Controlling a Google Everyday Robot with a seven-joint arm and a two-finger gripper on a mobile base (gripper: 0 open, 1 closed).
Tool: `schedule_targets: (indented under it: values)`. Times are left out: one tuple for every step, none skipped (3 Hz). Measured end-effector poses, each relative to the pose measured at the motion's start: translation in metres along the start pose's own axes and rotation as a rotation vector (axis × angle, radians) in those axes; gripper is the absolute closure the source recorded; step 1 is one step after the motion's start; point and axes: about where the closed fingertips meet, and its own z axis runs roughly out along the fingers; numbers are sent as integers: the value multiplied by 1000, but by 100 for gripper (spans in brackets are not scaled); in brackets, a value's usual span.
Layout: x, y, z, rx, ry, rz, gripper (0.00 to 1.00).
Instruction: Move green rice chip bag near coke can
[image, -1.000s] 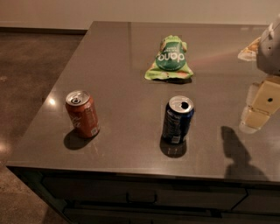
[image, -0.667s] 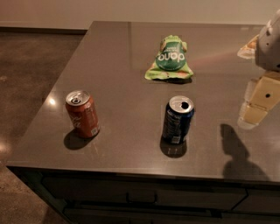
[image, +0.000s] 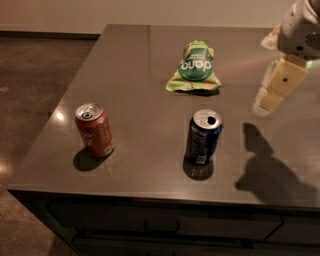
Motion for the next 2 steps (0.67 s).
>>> schedule_targets:
  values:
    - [-14, -33, 11, 1, -32, 55, 0]
    - [-25, -64, 24, 4, -73, 144, 0]
